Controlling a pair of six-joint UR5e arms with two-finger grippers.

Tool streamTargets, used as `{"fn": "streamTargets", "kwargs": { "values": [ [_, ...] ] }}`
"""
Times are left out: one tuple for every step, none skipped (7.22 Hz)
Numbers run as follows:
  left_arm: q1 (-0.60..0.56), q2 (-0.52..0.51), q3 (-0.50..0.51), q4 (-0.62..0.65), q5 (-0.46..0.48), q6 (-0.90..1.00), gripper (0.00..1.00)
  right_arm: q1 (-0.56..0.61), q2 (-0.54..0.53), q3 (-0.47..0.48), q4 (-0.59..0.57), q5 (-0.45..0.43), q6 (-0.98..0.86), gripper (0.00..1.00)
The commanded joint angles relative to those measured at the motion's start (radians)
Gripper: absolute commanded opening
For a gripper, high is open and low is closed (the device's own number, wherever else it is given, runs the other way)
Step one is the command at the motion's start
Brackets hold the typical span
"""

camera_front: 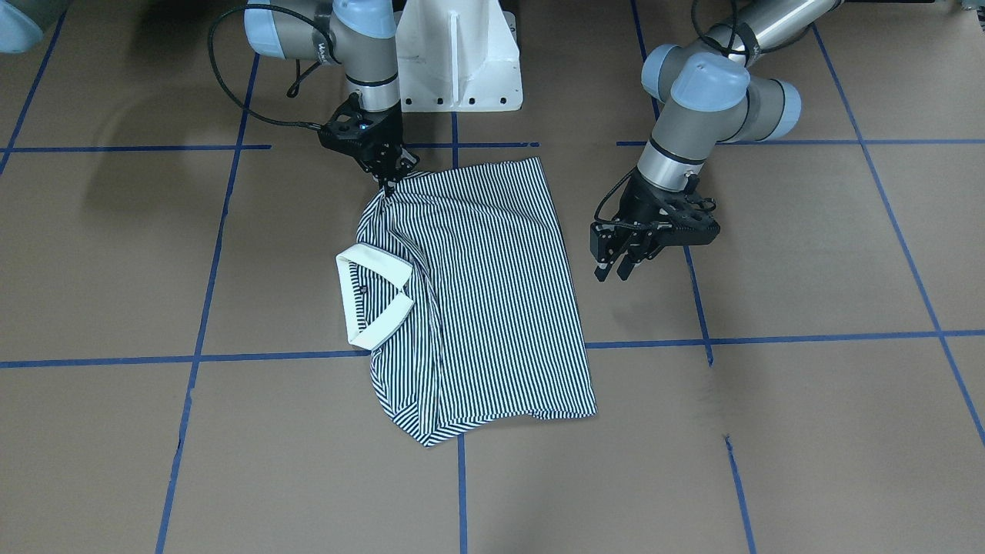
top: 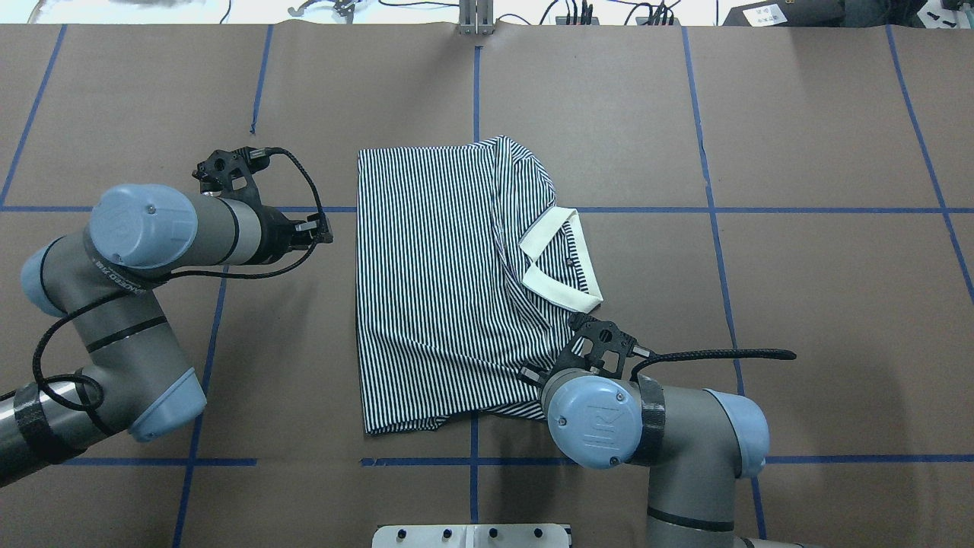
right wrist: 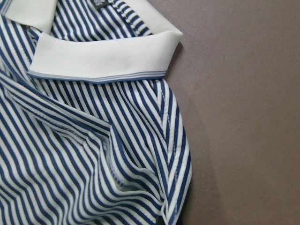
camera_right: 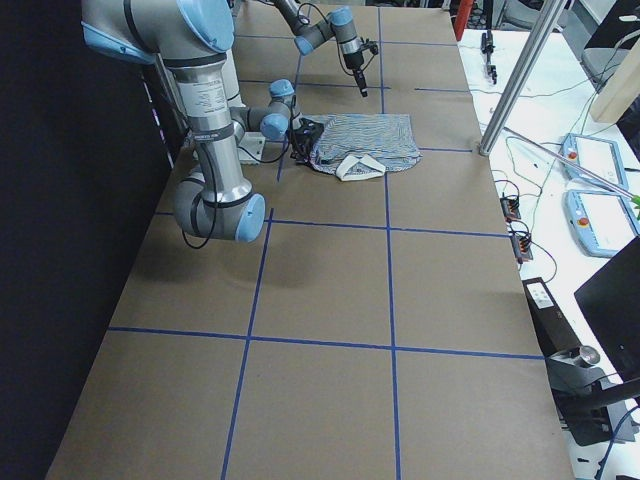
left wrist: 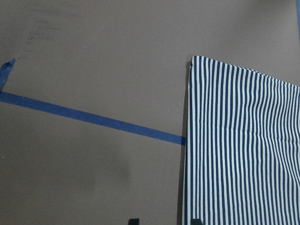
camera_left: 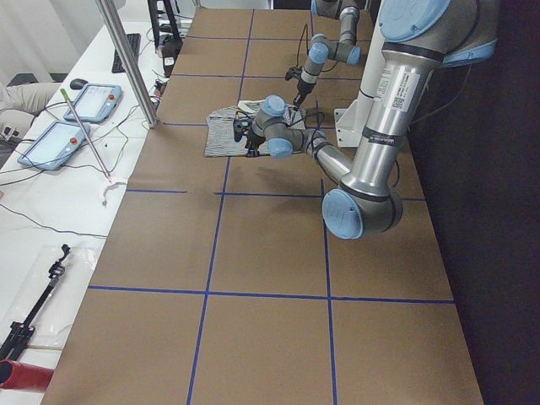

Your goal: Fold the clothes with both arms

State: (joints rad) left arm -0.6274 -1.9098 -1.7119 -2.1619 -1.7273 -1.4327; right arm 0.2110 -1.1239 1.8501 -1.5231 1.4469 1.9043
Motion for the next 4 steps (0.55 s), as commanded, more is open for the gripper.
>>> {"fn": "streamTargets", "kwargs": {
  "values": [
    [0.000, 0.000, -0.003, 0.000, 0.000, -0.002, 0.47, 0.005, 0.001, 0.024, -0.006, 0.006, -0.001, 0.00],
    [0.005, 0.000, -0.021, 0.000, -0.002, -0.029, 0.47, 0.005, -0.005, 0.052, -0.011, 0.007, -0.001, 0.00],
    [0.059, 0.015, -0.081, 0.034, -0.002, -0.101, 0.47, 0.008, -0.007, 0.066, -0.011, 0.007, 0.001, 0.00],
    [0.127, 0.038, -0.182, 0.106, 0.012, -0.206, 0.48, 0.007, -0.017, 0.098, -0.011, 0.007, 0.001, 0.00]
  ]
}}
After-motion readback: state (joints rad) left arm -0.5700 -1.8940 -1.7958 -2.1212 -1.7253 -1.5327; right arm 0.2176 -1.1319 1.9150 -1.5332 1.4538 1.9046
